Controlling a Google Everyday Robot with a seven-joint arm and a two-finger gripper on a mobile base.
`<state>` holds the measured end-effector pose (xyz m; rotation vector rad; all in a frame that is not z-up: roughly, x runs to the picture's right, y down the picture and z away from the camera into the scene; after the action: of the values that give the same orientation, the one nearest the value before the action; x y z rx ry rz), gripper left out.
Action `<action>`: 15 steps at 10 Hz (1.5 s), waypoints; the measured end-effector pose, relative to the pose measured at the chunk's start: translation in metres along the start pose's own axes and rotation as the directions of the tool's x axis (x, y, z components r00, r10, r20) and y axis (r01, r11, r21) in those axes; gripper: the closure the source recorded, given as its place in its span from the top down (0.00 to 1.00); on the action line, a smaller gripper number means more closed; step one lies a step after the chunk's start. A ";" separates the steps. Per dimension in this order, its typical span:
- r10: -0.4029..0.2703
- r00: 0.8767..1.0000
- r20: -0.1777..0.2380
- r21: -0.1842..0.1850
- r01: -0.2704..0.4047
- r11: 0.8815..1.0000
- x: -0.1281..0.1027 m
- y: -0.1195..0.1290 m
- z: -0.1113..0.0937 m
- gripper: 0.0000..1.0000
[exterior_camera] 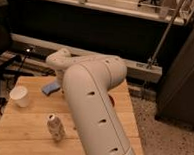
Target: Push the eraser across the table
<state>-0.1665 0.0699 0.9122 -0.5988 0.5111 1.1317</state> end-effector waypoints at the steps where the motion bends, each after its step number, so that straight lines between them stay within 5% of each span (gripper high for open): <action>1: 0.018 1.000 0.005 -0.002 -0.018 1.000 -0.001 -0.003 -0.002 0.00; 6: -0.032 0.997 0.076 -0.180 0.046 0.983 0.016 0.061 -0.022 0.00; 11: -0.141 0.989 0.041 -0.156 0.146 0.977 0.041 0.089 0.004 0.00; 15: -0.120 0.993 0.006 -0.136 0.120 0.983 0.033 0.072 0.019 0.00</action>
<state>-0.2210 0.1267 0.8921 -0.7402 0.3959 1.0570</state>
